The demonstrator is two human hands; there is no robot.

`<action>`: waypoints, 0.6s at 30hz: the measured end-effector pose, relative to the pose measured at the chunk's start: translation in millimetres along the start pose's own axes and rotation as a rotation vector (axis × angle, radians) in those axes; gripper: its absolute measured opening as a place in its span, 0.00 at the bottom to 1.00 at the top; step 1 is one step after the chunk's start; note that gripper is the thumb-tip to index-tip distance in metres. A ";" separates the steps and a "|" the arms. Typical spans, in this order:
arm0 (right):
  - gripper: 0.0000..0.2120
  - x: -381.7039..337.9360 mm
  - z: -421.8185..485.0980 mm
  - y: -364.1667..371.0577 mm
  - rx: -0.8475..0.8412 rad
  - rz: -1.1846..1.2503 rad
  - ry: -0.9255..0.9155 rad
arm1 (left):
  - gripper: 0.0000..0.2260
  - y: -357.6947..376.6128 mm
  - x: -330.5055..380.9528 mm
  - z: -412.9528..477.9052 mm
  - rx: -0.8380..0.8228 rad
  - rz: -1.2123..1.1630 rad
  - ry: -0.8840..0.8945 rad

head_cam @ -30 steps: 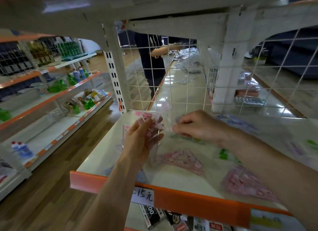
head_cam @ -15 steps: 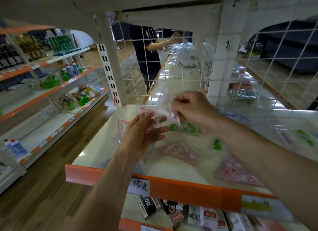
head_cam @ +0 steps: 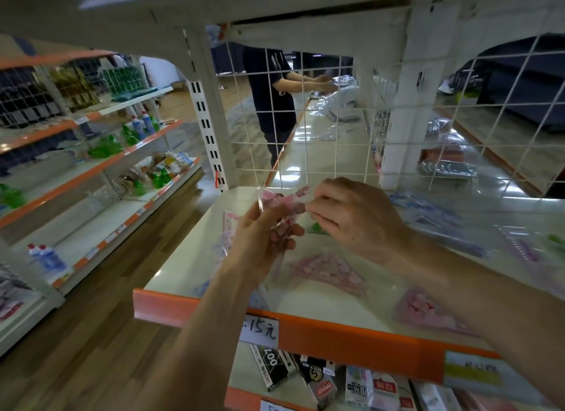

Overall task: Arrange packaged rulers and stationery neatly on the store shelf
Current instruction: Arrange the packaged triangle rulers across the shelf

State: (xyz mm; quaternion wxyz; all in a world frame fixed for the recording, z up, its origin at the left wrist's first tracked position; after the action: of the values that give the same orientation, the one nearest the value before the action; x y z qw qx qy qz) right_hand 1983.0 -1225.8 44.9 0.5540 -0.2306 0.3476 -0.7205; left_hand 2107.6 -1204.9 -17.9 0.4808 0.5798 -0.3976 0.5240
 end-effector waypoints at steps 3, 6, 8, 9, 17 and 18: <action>0.11 6.3 -1.1 -5.7 0.024 0.015 0.125 | 0.05 0.5 2.4 -0.3 0.012 -0.014 0.020; 0.23 21.4 -3.2 -10.4 -0.046 0.054 0.375 | 0.08 0.6 3.3 -0.3 0.011 0.002 0.041; 0.21 22.4 -3.5 -11.2 -0.085 0.101 0.421 | 0.09 1.1 3.1 -0.1 0.002 0.013 0.049; 0.20 22.0 -3.3 -12.2 -0.083 0.121 0.435 | 0.10 0.9 2.5 0.5 0.000 0.014 0.051; 0.13 30.8 -9.2 -18.3 -0.225 0.153 0.620 | 0.10 3.7 -1.5 -1.8 0.002 0.075 0.031; 0.15 32.9 -14.2 -20.3 -0.239 0.159 0.651 | 0.09 1.1 -2.0 -1.3 0.031 0.057 0.017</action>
State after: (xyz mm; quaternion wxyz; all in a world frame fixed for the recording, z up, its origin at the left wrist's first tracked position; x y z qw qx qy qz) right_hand 1950.7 -1250.9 49.2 0.4377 -0.0241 0.6047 -0.6649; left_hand 2106.0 -1204.0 -19.8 0.4599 0.5712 -0.4018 0.5484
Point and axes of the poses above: each hand's wrist, its own z-axis towards the middle knuckle, its own y-axis out of the palm, x = y × z, the point moved 7 cm from there along z, towards the middle knuckle, and after that the axes turned 15 degrees about z, right-handed, at the moved point
